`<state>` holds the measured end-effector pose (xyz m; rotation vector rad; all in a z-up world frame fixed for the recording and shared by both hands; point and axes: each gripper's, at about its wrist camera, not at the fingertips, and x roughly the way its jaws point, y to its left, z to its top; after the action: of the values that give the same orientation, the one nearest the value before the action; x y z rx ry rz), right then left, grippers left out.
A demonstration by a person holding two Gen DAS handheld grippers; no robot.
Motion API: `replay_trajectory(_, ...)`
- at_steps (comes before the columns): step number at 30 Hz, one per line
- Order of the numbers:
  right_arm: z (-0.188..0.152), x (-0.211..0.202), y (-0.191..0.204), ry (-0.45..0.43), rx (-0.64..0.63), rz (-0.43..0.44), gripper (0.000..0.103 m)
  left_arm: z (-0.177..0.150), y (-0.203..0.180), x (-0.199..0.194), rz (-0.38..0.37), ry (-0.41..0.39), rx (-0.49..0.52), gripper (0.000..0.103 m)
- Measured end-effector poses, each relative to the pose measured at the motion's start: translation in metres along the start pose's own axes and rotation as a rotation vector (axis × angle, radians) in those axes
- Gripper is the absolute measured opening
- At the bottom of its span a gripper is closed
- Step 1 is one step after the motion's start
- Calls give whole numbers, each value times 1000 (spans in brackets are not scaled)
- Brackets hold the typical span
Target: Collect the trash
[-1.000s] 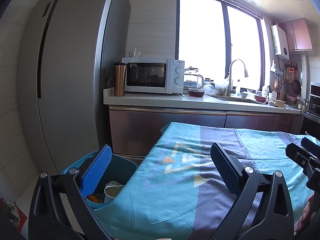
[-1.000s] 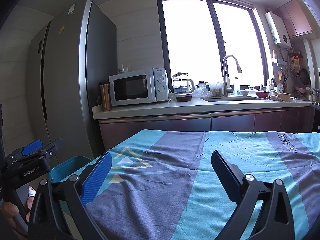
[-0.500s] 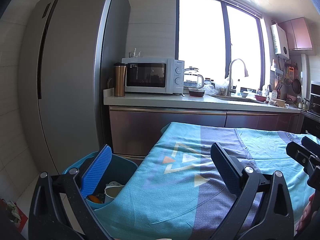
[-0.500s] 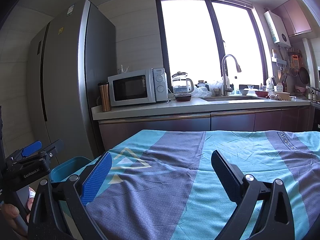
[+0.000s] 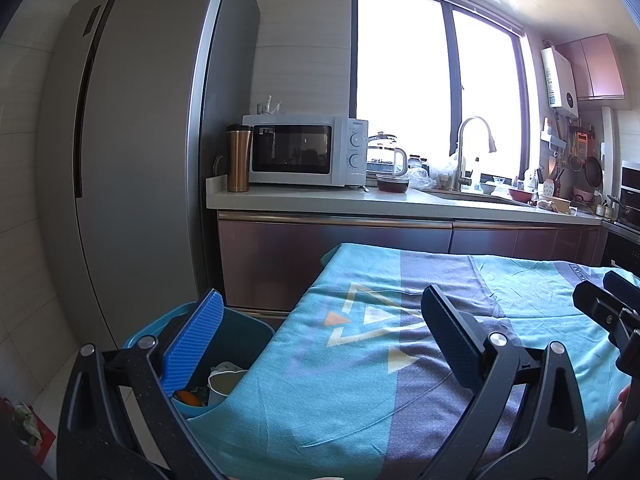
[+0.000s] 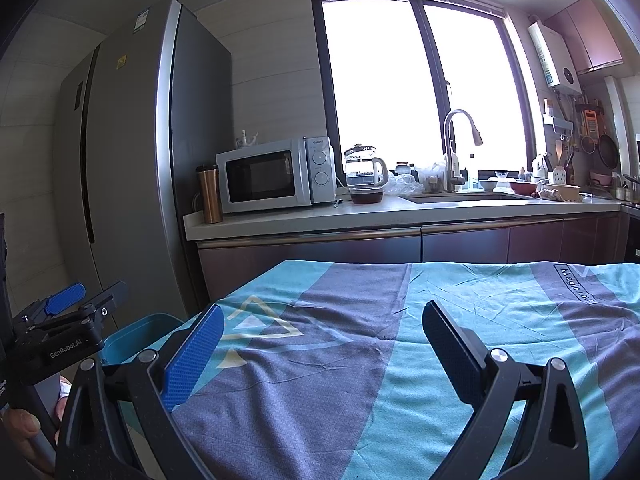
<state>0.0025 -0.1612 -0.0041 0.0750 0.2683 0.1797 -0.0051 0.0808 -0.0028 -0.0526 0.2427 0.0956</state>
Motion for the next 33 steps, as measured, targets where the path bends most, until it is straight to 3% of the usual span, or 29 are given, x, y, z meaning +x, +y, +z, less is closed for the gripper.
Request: replay_trajectory(33,3,2,0,-5,0,2,96,-3,-4,6,-8,6,12,97)
